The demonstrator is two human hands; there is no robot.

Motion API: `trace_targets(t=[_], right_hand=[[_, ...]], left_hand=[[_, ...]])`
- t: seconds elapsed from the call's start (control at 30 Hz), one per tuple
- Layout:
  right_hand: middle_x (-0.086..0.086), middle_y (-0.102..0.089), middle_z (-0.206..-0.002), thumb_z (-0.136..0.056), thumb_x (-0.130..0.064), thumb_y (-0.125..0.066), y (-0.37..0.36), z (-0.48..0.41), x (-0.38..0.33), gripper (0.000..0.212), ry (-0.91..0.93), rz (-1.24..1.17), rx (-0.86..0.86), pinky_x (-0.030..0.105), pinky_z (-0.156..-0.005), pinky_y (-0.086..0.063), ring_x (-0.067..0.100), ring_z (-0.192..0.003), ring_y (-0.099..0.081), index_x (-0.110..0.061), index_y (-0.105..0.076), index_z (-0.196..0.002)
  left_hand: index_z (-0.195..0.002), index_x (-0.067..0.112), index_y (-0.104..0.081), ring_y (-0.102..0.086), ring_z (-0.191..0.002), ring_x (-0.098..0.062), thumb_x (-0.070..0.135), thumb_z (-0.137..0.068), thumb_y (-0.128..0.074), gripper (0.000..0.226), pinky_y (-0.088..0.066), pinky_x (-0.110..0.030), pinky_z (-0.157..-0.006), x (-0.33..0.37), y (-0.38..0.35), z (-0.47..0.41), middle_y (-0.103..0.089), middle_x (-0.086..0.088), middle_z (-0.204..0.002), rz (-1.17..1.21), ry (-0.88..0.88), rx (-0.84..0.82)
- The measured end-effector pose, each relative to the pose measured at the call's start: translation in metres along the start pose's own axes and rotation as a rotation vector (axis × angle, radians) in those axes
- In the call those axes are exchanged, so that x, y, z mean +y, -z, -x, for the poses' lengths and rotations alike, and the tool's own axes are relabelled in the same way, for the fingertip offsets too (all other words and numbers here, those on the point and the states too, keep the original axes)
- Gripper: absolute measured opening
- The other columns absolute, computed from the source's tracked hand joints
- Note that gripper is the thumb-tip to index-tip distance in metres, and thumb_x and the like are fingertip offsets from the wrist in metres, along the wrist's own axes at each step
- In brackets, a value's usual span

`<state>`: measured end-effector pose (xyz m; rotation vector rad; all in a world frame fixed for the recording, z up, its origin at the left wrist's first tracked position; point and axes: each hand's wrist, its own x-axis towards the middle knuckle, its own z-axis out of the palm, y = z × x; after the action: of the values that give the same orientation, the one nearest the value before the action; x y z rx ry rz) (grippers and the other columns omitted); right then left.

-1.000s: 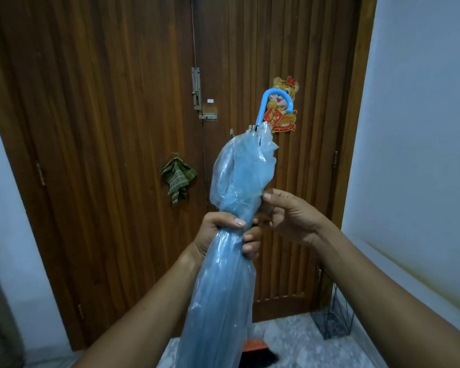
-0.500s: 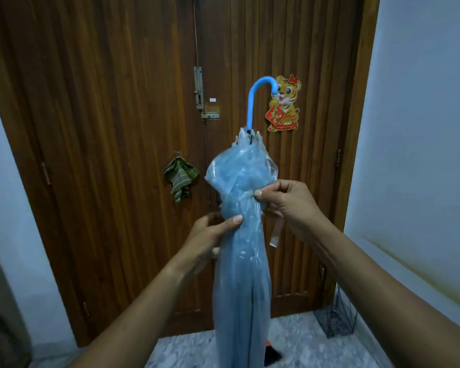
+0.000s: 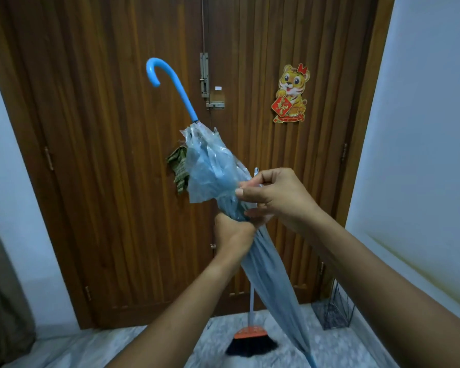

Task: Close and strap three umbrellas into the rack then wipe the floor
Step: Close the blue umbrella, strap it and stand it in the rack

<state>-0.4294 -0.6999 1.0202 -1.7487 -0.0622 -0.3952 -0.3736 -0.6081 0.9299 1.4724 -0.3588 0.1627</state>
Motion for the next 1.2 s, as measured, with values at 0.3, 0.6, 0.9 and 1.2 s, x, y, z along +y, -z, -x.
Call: trace_targets(t=[0.3,0.6,0.9,1.2], right_hand=[[0.0,-0.078,-0.078,-0.077,-0.031,-0.085,0.046,-0.008,-0.001,0.024,0.098,0.359,0.036,0.024,-0.082,-0.055,0.002,-0.084,-0.074,-0.008,-0.08,-0.08],[-0.002,-0.042,-0.053,-0.074,-0.045,-0.085,0.046,-0.003,0.029,0.042,0.026,0.163,0.078,0.017,-0.049,-0.035,0.006,-0.046,-0.034,-0.011,-0.059,-0.068],[0.004,-0.071,-0.068,-0.082,-0.046,-0.077,0.045,0.0,0.034,0.044,0.081,0.171,0.054,0.012,-0.067,-0.044,0.012,-0.061,-0.066,-0.003,-0.074,-0.081],[0.007,-0.073,-0.092,-0.09,-0.03,-0.067,0.05,-0.006,0.045,0.038,-0.036,-0.197,-0.357,0.043,-0.086,-0.056,0.026,-0.089,-0.07,-0.002,-0.063,-0.116]], left_hand=[[-0.068,0.01,-0.061,-0.06,-0.06,-0.03,-0.003,-0.056,-0.065,0.019,-0.05,-0.037,-0.058,0.019,0.02,-0.014,-0.058,-0.01,-0.062,0.122,0.164,-0.272],[-0.074,0.01,-0.049,-0.036,-0.046,-0.012,-0.006,-0.05,-0.042,0.03,-0.046,-0.026,-0.052,0.026,0.008,-0.008,-0.037,0.001,-0.059,0.658,0.319,-0.513],[-0.075,0.01,-0.054,-0.043,-0.044,-0.012,-0.003,-0.044,-0.047,0.035,-0.049,-0.028,-0.057,0.027,0.012,-0.013,-0.042,0.002,-0.055,0.727,0.355,-0.715],[-0.089,0.0,-0.065,-0.063,-0.067,-0.03,0.013,-0.051,-0.063,0.04,-0.041,-0.05,-0.095,0.022,0.018,-0.024,-0.061,-0.009,-0.061,0.706,0.364,-1.208]])
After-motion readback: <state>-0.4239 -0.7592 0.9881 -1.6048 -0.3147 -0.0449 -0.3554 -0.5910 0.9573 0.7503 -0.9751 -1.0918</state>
